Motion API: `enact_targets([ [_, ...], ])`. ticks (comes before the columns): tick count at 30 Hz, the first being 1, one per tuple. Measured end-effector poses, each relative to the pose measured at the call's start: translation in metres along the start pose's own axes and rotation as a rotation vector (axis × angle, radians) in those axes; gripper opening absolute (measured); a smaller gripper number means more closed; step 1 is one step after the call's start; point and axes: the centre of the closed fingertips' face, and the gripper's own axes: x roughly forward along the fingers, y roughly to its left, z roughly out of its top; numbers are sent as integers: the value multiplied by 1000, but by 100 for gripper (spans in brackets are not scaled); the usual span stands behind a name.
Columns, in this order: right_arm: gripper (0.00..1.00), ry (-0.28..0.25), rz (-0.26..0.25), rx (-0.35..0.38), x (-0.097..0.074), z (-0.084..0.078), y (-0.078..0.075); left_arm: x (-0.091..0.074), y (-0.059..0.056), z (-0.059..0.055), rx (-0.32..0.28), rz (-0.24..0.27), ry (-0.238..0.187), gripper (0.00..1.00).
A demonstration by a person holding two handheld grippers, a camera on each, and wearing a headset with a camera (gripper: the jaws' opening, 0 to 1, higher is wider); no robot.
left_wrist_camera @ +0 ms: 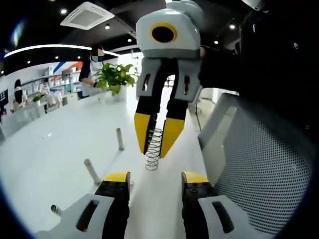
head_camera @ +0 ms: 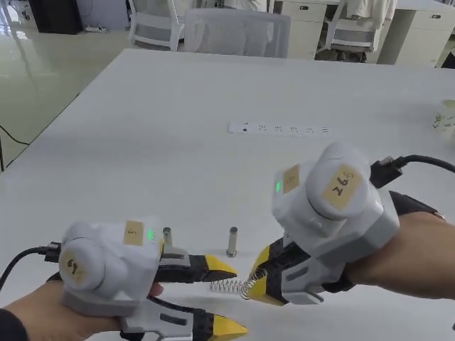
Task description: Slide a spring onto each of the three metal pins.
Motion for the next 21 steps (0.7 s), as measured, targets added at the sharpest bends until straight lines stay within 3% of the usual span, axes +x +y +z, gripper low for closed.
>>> enact_targets([
  [7,8,1,-23,20,-7,-5,-9,-7,5,-5,-37,30,-1,49],
  [21,8,-3,-73,56,-23,-13,-29,-30,10,-18,-95,115,-24,55],
])
